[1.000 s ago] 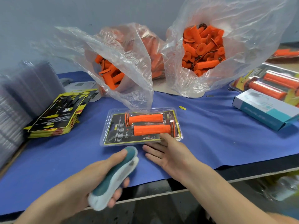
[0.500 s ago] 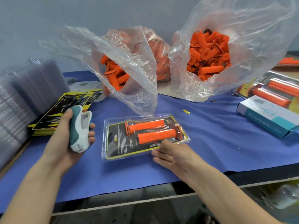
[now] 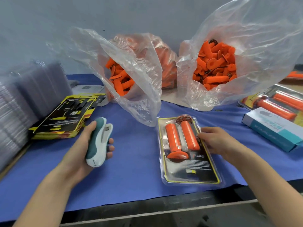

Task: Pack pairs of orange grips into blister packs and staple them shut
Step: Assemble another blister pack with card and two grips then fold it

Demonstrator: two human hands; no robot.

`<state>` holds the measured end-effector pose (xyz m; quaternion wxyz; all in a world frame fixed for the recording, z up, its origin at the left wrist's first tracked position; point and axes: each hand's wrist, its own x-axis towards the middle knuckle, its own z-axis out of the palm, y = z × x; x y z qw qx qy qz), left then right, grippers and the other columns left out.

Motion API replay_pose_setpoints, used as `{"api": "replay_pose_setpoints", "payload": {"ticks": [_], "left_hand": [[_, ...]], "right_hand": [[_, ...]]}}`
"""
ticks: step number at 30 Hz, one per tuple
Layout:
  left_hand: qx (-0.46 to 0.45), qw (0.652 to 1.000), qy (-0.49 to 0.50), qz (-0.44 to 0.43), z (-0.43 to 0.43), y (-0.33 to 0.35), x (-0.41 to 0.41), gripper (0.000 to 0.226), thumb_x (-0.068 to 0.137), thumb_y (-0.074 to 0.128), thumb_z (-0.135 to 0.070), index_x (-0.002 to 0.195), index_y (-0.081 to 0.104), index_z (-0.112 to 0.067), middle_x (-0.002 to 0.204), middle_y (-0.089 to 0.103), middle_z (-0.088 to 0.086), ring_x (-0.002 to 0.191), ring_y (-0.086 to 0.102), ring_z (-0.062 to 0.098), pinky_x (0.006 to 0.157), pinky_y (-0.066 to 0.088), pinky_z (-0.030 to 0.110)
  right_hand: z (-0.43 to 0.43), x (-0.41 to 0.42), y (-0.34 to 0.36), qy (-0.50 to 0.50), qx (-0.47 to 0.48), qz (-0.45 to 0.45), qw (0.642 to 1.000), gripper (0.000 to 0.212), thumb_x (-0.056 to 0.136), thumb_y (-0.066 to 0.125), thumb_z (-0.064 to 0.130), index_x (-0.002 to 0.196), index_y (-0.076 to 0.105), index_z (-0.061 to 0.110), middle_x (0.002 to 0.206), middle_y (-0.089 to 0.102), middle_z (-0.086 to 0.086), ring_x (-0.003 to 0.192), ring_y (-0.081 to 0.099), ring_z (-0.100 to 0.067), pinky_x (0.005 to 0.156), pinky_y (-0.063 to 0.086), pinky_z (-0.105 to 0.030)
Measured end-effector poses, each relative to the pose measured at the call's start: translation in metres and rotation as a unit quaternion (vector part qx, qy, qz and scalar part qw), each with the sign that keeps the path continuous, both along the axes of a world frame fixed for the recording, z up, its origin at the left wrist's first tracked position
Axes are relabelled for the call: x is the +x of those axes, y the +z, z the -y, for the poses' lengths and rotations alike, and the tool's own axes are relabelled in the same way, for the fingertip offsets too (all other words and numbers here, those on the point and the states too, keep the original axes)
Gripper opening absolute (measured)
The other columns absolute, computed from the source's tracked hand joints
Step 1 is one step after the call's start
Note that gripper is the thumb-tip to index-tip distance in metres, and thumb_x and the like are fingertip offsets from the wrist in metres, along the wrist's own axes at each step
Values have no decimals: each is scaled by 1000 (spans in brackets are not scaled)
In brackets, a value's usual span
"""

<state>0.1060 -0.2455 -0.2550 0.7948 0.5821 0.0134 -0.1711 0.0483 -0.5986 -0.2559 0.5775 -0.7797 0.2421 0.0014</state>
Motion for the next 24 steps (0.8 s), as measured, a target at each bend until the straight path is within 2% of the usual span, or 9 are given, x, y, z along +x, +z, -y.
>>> {"api": "replay_pose_setpoints", "payload": {"ticks": [3, 6, 8, 11, 14, 17, 19, 21, 24], "left_hand": [[13, 997, -68, 41, 16, 2, -10, 51, 88, 51, -62, 104, 76, -20, 86, 67, 13, 77, 70, 30, 58, 57, 36], [1, 992, -111, 67, 35, 1, -19, 55, 89, 49, -63, 115, 72, -20, 96, 69, 16, 103, 68, 39, 74, 58, 47], [20, 989, -127, 66, 47, -3, -26, 59, 85, 49, -64, 116, 72, -21, 108, 71, 18, 111, 65, 38, 82, 57, 51], [52, 983, -162, 63, 57, -9, -33, 62, 76, 55, -70, 117, 72, -26, 121, 70, 11, 114, 64, 33, 87, 58, 45], [54, 981, -169, 73, 65, -13, -38, 62, 76, 57, -70, 115, 72, -24, 120, 70, 10, 108, 68, 31, 87, 58, 41], [69, 982, -142, 106, 77, -20, -41, 68, 75, 60, -67, 113, 71, -12, 112, 72, 14, 104, 69, 29, 86, 57, 35], [79, 980, -129, 130, 82, -22, -43, 75, 76, 59, -68, 118, 66, -7, 110, 72, 14, 106, 68, 30, 90, 56, 38], [79, 980, -109, 144, 84, -22, -43, 77, 77, 58, -69, 117, 65, -3, 108, 73, 15, 105, 69, 31, 93, 55, 41], [100, 980, -64, 157, 82, -22, -42, 74, 80, 54, -68, 109, 67, -1, 101, 75, 11, 100, 70, 29, 88, 56, 34]], "right_hand": [[2, 16, 0, 53, -63, -4, 997, 23, 95, 51, 5, 102, 72, 8, 73, 54, -10, 66, 48, -20, 62, 40, -30], [-9, 31, 2, 107, -107, 33, 988, 21, 95, 57, 10, 95, 76, 18, 82, 67, -5, 73, 58, -16, 69, 48, -31], [-20, 40, 3, 122, -132, 73, 981, 23, 93, 60, 10, 95, 78, 25, 91, 74, 2, 79, 64, -12, 78, 53, -29], [-36, 52, 3, 137, -236, 108, 956, 29, 93, 61, 14, 119, 71, 21, 108, 73, 4, 91, 63, -6, 84, 47, -25], [-48, 51, 6, 159, -288, 132, 935, 32, 97, 56, 20, 127, 66, 25, 117, 71, 3, 102, 64, -9, 82, 44, -25], [-58, 36, 23, 118, -294, 184, 930, 29, 100, 52, 28, 126, 64, 26, 120, 66, 3, 111, 60, -15, 91, 48, -34], [-69, 7, 33, 84, -328, 270, 902, 17, 98, 53, 32, 107, 67, 28, 107, 64, 7, 99, 59, -14, 86, 48, -38], [-79, -37, 30, 92, -408, 326, 848, 15, 93, 54, 42, 91, 63, 30, 92, 60, 12, 85, 56, -13, 77, 46, -35], [-81, -85, 8, 156, -536, 290, 778, 27, 83, 55, 57, 90, 63, 32, 90, 60, 12, 82, 59, -16, 74, 48, -34]]}}
